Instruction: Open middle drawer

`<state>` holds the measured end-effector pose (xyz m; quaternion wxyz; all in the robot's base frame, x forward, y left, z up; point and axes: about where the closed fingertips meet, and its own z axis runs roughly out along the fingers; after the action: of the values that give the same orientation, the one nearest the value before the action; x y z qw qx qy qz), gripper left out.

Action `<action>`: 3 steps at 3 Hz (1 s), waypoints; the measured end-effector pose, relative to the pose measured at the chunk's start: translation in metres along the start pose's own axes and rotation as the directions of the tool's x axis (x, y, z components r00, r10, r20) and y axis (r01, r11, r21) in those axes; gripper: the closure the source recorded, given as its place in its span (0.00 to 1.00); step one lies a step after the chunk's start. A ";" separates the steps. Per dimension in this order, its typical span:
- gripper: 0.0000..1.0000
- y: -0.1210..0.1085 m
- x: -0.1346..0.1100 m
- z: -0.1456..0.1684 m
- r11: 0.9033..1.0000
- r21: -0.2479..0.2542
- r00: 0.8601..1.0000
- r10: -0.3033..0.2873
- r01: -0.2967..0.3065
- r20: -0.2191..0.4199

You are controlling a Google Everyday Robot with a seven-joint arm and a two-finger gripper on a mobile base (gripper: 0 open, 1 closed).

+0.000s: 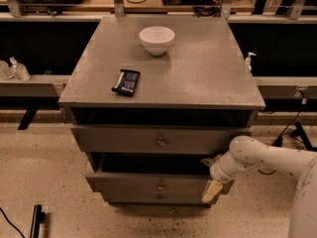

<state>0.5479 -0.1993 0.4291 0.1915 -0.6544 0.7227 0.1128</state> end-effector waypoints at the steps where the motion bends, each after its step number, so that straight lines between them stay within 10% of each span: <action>1: 0.00 0.001 0.000 0.001 1.000 -0.003 1.000 0.000 0.000 0.001; 3: 0.00 0.005 0.004 0.010 0.999 -0.042 1.000 0.021 -0.021 0.017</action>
Offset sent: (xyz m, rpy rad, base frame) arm -0.0007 0.0011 -0.0012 0.0009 0.0024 0.0016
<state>0.5437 -0.1986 0.4177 0.1827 -0.6496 0.7254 0.1356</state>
